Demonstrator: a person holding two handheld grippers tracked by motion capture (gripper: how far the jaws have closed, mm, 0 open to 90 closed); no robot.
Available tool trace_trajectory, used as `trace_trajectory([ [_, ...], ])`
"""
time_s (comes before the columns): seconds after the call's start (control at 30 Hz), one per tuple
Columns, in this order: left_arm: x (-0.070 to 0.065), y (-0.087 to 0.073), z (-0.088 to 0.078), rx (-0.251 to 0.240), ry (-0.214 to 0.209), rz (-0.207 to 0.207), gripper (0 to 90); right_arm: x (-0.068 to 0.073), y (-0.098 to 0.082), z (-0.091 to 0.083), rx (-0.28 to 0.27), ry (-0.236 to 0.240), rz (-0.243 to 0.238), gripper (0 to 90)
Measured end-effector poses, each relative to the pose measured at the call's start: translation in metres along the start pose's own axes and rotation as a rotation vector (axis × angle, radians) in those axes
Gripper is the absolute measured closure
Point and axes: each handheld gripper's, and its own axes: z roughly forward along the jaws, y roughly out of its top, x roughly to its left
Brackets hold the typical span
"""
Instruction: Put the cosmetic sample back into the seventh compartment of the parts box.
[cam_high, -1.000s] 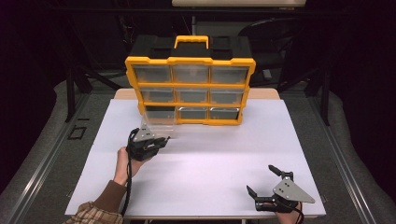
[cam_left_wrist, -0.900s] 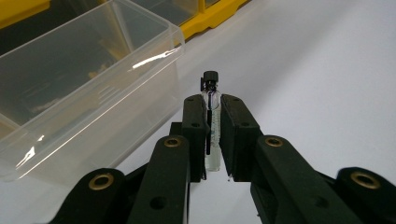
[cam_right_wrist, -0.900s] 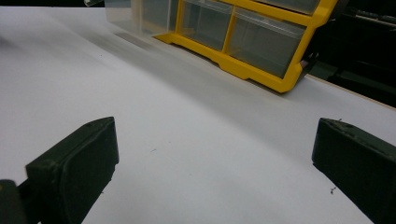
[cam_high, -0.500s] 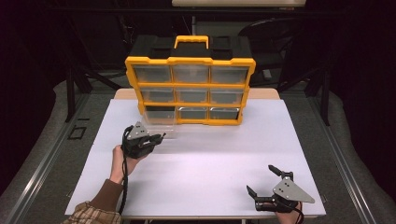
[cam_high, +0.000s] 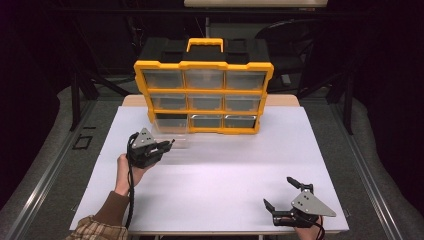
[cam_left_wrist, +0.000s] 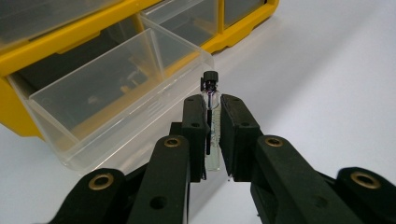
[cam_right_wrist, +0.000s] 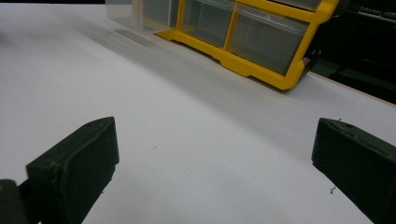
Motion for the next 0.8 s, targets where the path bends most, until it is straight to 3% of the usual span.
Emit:
trace_trajectory([
  [0.8, 0.011, 0.013, -0.019, -0.066, 0.040, 0.000, 80.7, -0.001, -0.001, 0.001, 0.009, 0.001, -0.001, 0.0],
])
